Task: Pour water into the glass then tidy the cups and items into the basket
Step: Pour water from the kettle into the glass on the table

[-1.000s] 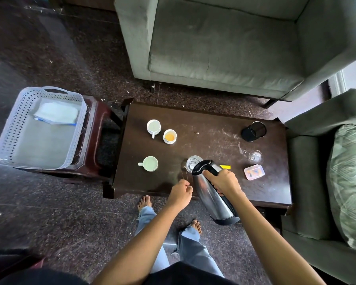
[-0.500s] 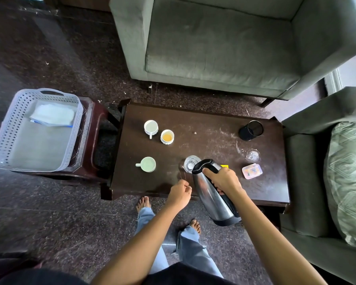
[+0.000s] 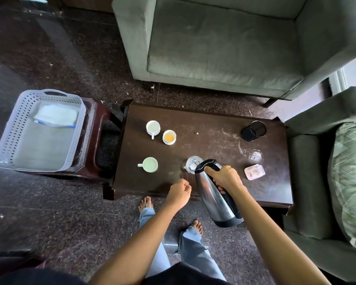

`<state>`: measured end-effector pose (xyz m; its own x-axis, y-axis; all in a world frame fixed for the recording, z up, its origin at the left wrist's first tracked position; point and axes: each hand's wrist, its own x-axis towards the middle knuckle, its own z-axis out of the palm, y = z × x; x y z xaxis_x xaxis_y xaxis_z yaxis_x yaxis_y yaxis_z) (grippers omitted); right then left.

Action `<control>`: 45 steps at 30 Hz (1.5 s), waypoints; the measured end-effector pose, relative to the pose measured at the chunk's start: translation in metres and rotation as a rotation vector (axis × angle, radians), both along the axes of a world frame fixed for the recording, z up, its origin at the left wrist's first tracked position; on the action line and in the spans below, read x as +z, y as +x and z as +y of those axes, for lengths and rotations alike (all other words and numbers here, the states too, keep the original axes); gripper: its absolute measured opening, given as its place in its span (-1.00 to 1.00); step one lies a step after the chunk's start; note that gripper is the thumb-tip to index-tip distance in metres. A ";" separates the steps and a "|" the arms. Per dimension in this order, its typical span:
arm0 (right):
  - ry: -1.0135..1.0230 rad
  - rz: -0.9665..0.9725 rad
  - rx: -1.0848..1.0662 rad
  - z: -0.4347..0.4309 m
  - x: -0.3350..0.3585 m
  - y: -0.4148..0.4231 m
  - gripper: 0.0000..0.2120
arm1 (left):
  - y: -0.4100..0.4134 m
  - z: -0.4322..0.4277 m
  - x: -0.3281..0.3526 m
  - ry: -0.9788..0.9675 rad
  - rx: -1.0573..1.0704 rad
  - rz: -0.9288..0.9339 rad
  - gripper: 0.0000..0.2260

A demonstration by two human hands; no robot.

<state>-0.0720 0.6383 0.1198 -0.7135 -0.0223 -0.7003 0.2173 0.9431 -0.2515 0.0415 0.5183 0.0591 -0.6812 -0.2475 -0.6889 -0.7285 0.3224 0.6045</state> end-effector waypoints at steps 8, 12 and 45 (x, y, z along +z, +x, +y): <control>-0.008 0.003 -0.013 0.000 -0.001 0.000 -0.46 | -0.001 0.001 0.001 0.000 -0.011 -0.007 -0.75; -0.003 0.007 -0.012 -0.001 0.002 0.001 -0.49 | -0.001 0.002 0.002 -0.002 -0.010 -0.008 -0.75; 0.006 -0.010 -0.014 0.005 0.007 0.000 -0.58 | -0.008 0.010 -0.002 -0.015 -0.034 -0.026 -0.71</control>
<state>-0.0719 0.6433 0.1269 -0.7071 -0.0082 -0.7071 0.2331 0.9413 -0.2440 0.0339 0.5288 0.0573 -0.6711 -0.2351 -0.7031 -0.7326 0.3557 0.5803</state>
